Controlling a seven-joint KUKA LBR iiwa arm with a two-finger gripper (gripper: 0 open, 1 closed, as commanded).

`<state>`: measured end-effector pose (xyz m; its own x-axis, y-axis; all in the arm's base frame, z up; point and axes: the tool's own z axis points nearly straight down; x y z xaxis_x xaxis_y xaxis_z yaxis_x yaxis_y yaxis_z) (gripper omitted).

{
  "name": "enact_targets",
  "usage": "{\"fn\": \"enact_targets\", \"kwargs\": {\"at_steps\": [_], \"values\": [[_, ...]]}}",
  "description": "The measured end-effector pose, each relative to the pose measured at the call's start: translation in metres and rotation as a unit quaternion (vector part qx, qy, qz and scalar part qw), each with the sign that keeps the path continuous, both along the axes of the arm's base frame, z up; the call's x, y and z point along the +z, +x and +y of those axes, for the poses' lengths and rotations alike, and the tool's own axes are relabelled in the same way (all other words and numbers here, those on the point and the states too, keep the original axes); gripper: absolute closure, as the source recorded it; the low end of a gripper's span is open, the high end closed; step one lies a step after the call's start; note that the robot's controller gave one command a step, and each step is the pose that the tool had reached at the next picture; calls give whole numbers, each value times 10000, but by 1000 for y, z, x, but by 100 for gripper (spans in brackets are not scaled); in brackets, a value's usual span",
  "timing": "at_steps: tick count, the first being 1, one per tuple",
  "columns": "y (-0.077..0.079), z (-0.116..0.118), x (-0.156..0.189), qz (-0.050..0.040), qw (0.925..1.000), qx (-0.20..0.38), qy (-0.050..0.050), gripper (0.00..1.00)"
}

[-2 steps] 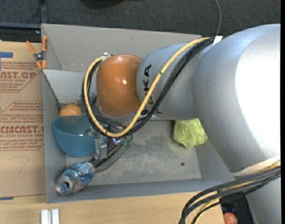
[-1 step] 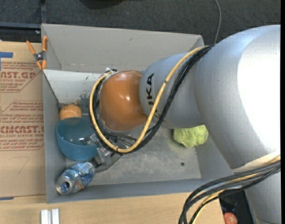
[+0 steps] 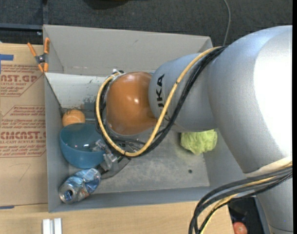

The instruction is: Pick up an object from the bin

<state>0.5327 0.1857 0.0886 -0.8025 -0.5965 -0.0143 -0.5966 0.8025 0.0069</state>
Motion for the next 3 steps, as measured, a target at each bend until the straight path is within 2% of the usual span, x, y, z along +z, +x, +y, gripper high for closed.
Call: {"fn": "enact_targets", "kwargs": {"at_steps": [1,2,3], "values": [[40,-7,59,-62,9962,869,5,100],[3,-2,87,26,9984,571,-14,100],[22,-16,181,-14,9979,640,1,100]]}}
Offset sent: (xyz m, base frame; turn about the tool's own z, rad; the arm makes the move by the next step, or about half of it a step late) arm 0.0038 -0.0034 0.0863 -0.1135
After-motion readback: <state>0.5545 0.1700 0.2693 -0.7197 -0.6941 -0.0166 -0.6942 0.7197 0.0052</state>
